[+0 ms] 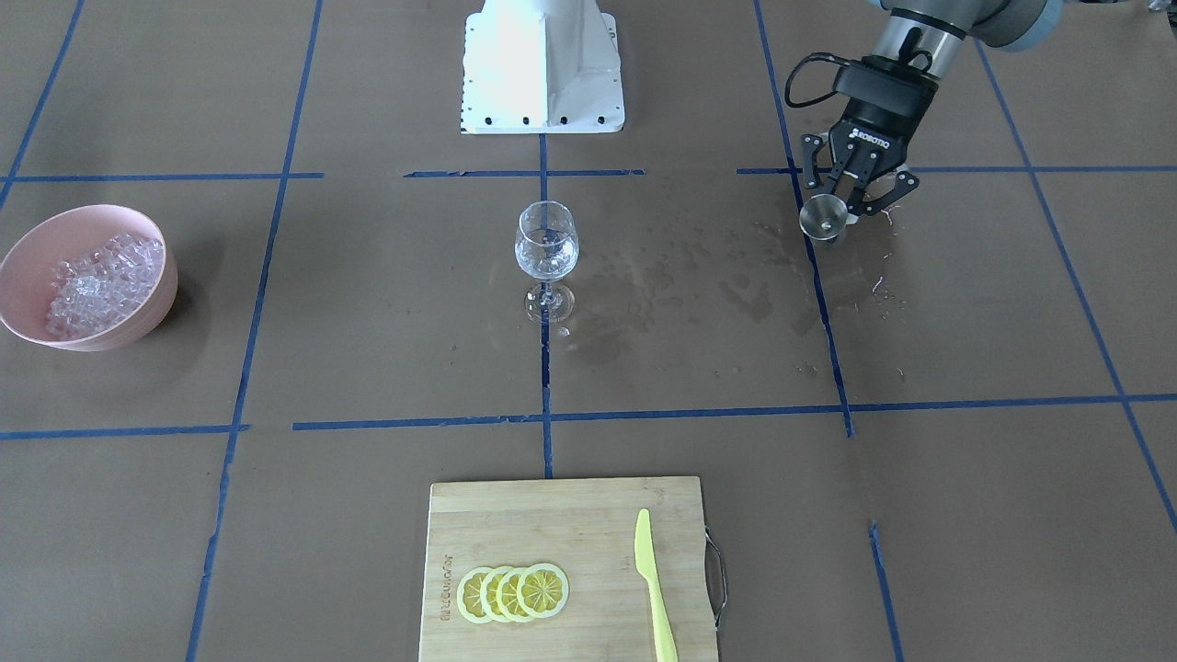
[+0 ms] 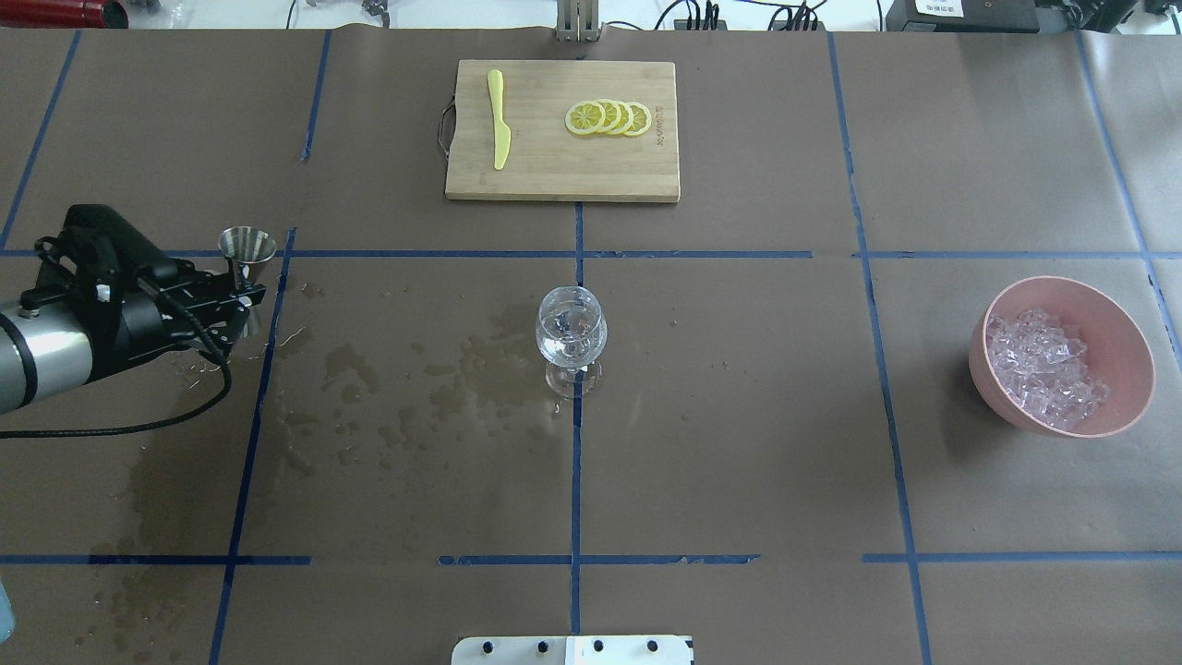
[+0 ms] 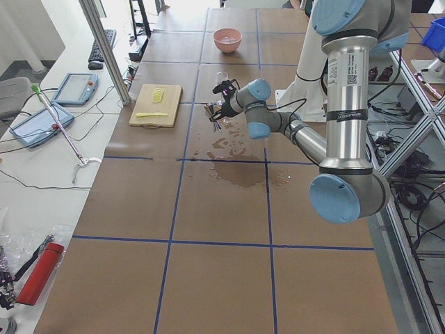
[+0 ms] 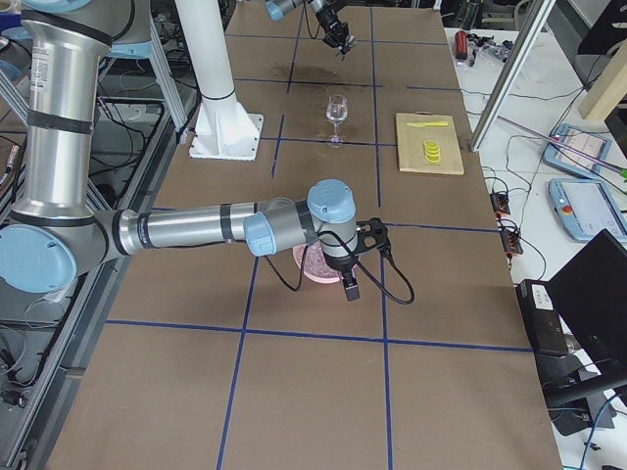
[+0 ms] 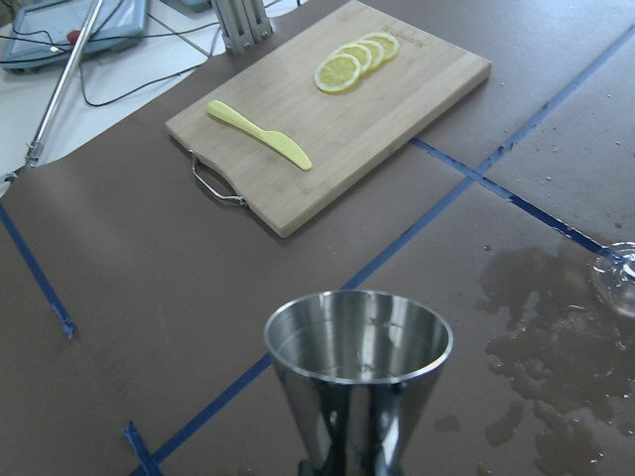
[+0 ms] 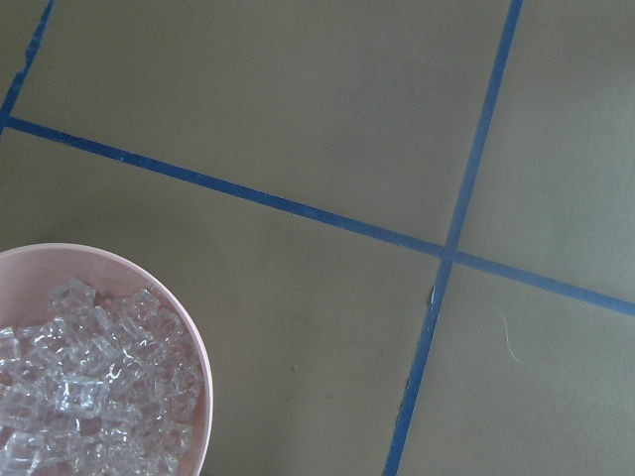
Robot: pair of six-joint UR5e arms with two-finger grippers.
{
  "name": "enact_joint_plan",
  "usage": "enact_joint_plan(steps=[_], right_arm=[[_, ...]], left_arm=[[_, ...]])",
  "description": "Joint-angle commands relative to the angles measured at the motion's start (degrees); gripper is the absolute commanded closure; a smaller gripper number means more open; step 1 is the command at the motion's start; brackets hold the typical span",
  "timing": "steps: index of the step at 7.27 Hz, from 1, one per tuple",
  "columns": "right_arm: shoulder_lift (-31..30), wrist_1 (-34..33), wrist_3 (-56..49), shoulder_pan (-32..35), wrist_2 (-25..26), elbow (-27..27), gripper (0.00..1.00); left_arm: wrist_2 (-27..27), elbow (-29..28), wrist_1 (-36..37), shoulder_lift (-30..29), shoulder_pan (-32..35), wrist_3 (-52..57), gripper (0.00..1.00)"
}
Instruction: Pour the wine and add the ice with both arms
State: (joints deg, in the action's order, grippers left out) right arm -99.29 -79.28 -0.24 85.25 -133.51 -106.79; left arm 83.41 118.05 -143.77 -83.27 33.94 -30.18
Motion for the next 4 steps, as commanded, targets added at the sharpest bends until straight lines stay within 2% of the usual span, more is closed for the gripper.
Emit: enact_joint_plan(steps=[1, 4], right_arm=[[0.0, 0.0, 0.1, 0.0, 0.0, 0.0, 0.00], [0.0, 0.0, 0.1, 0.0, 0.0, -0.2, 0.00]], left_arm=[[-9.4, -8.4, -18.9, 5.4, -1.1, -3.1, 1.00], [-23.9, -14.0, -23.6, 6.0, -11.3, -12.6, 1.00]])
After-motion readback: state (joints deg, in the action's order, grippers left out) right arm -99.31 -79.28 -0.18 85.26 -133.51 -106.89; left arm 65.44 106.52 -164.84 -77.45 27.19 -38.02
